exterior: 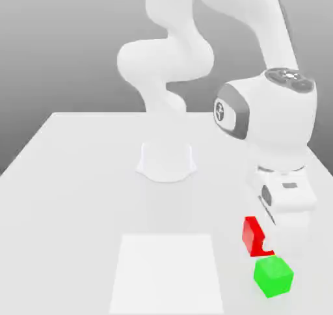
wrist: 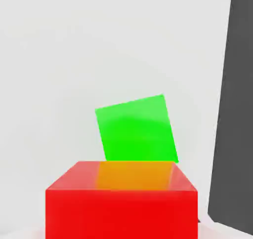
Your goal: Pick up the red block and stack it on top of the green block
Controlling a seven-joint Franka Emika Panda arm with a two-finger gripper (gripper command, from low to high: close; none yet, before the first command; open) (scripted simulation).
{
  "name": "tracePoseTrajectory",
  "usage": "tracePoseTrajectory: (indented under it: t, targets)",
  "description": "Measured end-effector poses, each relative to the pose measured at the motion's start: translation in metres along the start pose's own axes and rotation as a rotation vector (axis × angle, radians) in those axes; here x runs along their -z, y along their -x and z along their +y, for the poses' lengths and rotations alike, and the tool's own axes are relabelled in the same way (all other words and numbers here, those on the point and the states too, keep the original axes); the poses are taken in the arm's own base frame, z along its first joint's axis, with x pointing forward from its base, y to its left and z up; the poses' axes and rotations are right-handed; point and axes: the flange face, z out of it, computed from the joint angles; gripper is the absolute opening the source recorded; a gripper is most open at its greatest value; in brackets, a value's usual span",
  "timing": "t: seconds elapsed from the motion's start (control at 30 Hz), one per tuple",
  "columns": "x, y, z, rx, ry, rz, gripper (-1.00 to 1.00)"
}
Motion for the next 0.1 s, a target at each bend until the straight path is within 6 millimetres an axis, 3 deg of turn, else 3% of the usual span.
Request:
tracePoseTrajectory:
  t: [0.1]
  targets:
    - [0.0000, 0.0000, 0.0000, 0.000, 0.000, 0.000, 1.00]
